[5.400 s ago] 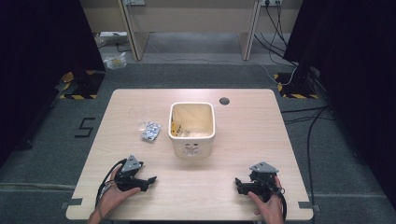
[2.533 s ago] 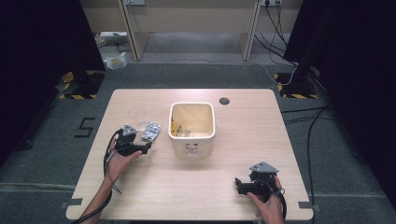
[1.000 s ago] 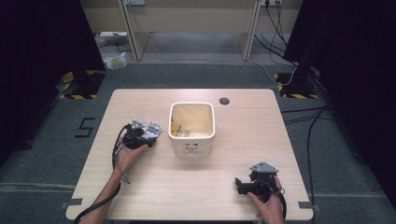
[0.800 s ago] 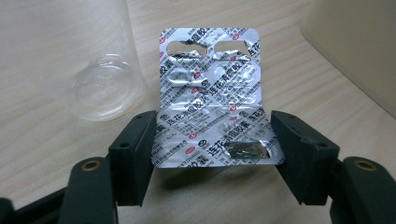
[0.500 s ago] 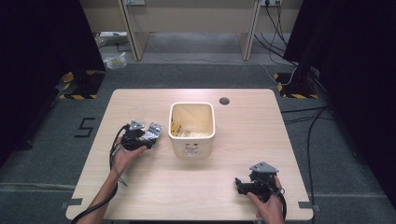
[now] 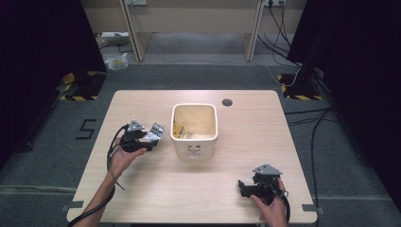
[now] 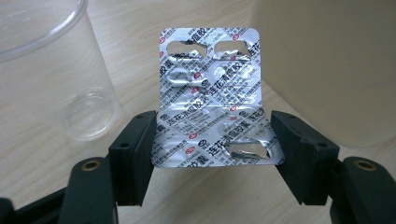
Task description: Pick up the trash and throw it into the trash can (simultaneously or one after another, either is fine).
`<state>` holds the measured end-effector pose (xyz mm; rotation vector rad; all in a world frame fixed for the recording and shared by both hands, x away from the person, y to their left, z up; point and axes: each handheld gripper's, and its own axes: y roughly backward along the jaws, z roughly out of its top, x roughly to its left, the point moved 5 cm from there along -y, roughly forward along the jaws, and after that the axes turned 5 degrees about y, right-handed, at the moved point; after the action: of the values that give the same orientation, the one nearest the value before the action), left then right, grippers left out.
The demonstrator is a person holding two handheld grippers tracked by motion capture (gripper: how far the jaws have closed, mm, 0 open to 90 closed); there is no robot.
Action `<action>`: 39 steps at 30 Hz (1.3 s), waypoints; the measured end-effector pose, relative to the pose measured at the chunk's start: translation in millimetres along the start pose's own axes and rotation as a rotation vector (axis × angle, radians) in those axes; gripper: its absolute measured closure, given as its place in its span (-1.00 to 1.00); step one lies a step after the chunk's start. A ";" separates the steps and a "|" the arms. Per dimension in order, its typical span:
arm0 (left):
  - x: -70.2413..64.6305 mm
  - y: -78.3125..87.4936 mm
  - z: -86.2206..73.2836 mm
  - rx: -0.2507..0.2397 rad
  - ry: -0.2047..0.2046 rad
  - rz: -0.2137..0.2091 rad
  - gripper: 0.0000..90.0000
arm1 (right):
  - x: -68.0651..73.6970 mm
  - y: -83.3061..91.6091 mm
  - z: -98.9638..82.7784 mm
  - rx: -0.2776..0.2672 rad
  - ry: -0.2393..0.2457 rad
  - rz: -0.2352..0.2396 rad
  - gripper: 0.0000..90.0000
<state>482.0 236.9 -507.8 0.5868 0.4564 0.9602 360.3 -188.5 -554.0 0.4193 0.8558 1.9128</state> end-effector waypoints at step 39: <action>-8.8 52.0 32.2 -0.072 -0.047 -0.051 -0.25 | 0.0 0.0 0.0 0.000 0.000 -0.001 -0.99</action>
<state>464.6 243.9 -449.0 0.5290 0.3920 0.9083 360.4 -188.5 -554.0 0.4186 0.8556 1.9125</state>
